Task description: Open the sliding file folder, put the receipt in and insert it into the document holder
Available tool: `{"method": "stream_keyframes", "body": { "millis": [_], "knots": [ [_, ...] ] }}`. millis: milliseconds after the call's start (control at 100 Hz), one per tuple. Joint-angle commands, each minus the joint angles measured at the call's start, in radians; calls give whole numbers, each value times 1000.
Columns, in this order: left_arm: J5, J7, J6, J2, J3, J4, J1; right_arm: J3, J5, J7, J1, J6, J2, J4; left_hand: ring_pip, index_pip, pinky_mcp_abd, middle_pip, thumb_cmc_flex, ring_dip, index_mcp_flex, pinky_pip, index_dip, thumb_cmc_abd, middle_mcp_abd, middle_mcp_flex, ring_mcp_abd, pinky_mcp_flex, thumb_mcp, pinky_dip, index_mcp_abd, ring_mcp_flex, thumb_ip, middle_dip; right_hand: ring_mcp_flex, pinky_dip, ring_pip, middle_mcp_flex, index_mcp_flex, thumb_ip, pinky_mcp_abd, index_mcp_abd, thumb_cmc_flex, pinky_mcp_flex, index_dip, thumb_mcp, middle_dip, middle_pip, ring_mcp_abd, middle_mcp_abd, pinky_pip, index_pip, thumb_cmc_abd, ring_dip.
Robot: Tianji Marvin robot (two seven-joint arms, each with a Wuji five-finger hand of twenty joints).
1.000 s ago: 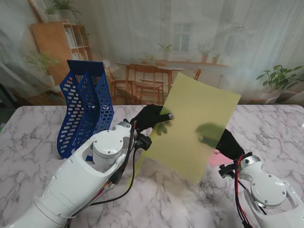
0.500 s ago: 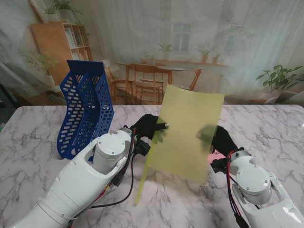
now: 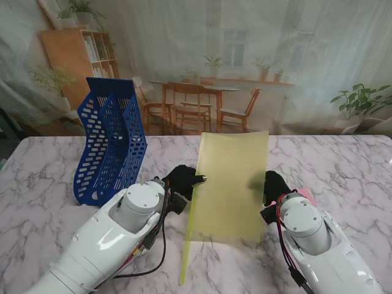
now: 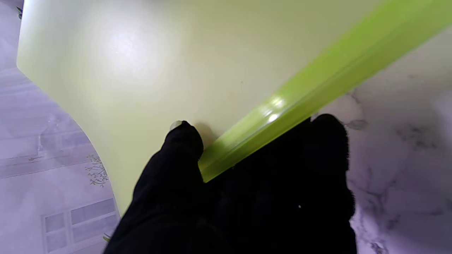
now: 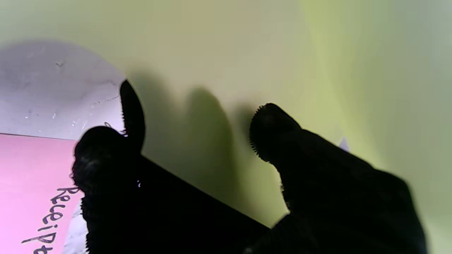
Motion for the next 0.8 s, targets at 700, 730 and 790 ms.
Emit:
{"method": "stream_keyframes", "body": {
  "millis": [700,730,790],
  "knots": [
    [287,-161,-267,119,-78,-62,55,-83,-17,-50,69,144,-30,117,-496,-236,-155,-262,-193,-85,-192,-924,-6,131,-188,-581,-155,-666,-66,-86,-140,-692,16,-87,28,-22,50,27,4,16,49,18,68,16,27,91,11,29,35,17,30,14,10,-24],
    [301,-168,-302,123,-68,-55,40,-85,-16,-48,70,144,-29,117,-508,-233,-162,-272,-216,-96,-192,-953,-4,133,-194,-586,-167,-665,-70,-82,-150,-682,12,-98,28,-21,49,26,4,16,48,17,67,15,27,90,11,30,35,17,31,14,11,-25],
    [309,-194,-346,129,-49,-46,10,-87,-13,-46,71,143,-29,118,-540,-234,-203,-292,-264,-121,-197,-1056,-4,128,-214,-632,-193,-659,-69,-99,-168,-720,10,-125,27,-21,46,24,3,16,48,17,68,14,27,89,11,30,35,15,31,13,12,-27]
  ]
}}
